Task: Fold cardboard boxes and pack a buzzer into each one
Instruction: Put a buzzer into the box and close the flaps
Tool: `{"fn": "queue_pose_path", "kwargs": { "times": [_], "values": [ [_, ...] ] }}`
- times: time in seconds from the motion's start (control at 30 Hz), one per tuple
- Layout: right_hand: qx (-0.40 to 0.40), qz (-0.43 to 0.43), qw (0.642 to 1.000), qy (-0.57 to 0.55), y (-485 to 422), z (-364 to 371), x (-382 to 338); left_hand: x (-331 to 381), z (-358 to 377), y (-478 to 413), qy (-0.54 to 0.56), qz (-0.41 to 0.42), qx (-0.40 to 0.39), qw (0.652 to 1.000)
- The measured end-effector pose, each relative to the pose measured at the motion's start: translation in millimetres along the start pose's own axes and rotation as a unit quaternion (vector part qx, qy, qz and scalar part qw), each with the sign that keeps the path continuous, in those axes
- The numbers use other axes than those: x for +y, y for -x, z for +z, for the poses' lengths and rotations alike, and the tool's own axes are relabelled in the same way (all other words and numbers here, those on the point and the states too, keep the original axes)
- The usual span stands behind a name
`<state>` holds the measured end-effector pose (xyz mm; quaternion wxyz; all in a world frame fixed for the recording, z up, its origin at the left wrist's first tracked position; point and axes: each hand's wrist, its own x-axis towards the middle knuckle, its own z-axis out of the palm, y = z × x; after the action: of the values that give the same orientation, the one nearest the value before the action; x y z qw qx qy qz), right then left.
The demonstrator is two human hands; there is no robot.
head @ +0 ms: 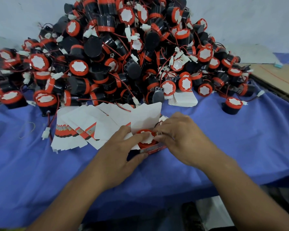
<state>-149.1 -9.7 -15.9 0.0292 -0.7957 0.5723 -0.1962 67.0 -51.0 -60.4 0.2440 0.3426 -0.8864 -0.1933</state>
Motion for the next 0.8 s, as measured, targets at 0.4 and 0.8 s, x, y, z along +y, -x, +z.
{"fn": "queue_pose_path", "kwargs": {
  "times": [0.4, 0.8],
  "values": [
    [0.067, 0.265, 0.931, -0.241, 0, 4, 0, -5, 2, 0, -0.007, 0.007, 0.004, 1.0],
    [0.064, 0.248, 0.933, -0.254, -2, 5, 3, -5, 3, 0, -0.002, 0.005, 0.004, 1.0]
  ]
}}
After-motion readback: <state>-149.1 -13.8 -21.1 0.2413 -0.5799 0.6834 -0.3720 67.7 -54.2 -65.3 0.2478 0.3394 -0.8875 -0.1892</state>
